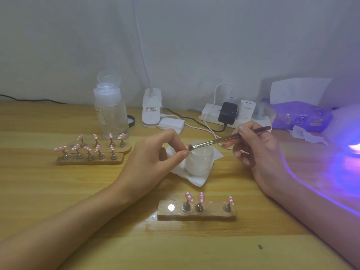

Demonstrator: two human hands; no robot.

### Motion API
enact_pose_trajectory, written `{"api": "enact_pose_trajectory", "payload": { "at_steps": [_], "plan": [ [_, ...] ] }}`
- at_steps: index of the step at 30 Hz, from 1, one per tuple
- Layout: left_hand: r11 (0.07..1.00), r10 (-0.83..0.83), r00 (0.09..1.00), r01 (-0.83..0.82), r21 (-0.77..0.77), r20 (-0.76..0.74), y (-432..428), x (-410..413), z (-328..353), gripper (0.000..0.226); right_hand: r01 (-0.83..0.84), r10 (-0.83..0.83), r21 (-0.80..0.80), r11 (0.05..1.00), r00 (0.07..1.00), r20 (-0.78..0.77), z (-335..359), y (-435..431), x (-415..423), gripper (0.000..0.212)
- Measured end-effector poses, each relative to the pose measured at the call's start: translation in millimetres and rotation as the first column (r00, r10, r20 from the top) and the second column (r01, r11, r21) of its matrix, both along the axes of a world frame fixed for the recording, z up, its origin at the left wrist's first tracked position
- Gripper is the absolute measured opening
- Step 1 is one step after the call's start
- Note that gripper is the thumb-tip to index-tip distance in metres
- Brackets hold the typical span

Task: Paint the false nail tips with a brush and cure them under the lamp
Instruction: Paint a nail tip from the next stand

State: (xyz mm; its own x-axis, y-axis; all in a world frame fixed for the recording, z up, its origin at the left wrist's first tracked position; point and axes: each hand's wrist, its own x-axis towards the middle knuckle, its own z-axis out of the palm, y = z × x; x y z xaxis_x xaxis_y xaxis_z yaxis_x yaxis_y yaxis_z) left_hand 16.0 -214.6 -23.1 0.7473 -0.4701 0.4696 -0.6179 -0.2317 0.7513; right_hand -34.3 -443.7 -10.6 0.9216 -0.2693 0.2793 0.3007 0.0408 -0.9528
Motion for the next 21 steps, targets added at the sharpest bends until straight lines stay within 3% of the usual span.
{"api": "enact_pose_trajectory", "payload": {
  "at_steps": [6,18,21],
  "plan": [
    [1.000,0.000,0.999,-0.001,0.020,0.035,0.3,-0.4,0.4,0.014,0.050,-0.050,0.072,0.996,0.999,0.005,0.9,-2.0,0.0,0.025],
    [0.999,0.014,0.997,-0.017,0.038,0.082,1.1,0.8,-0.6,0.014,0.061,-0.061,0.001,0.998,0.998,-0.013,-0.6,-1.4,1.5,0.024],
    [0.999,0.022,0.994,-0.027,0.046,0.104,0.8,0.7,-0.7,0.012,0.079,-0.078,0.056,0.995,0.997,-0.023,-0.8,-3.5,2.0,0.024]
  ]
}}
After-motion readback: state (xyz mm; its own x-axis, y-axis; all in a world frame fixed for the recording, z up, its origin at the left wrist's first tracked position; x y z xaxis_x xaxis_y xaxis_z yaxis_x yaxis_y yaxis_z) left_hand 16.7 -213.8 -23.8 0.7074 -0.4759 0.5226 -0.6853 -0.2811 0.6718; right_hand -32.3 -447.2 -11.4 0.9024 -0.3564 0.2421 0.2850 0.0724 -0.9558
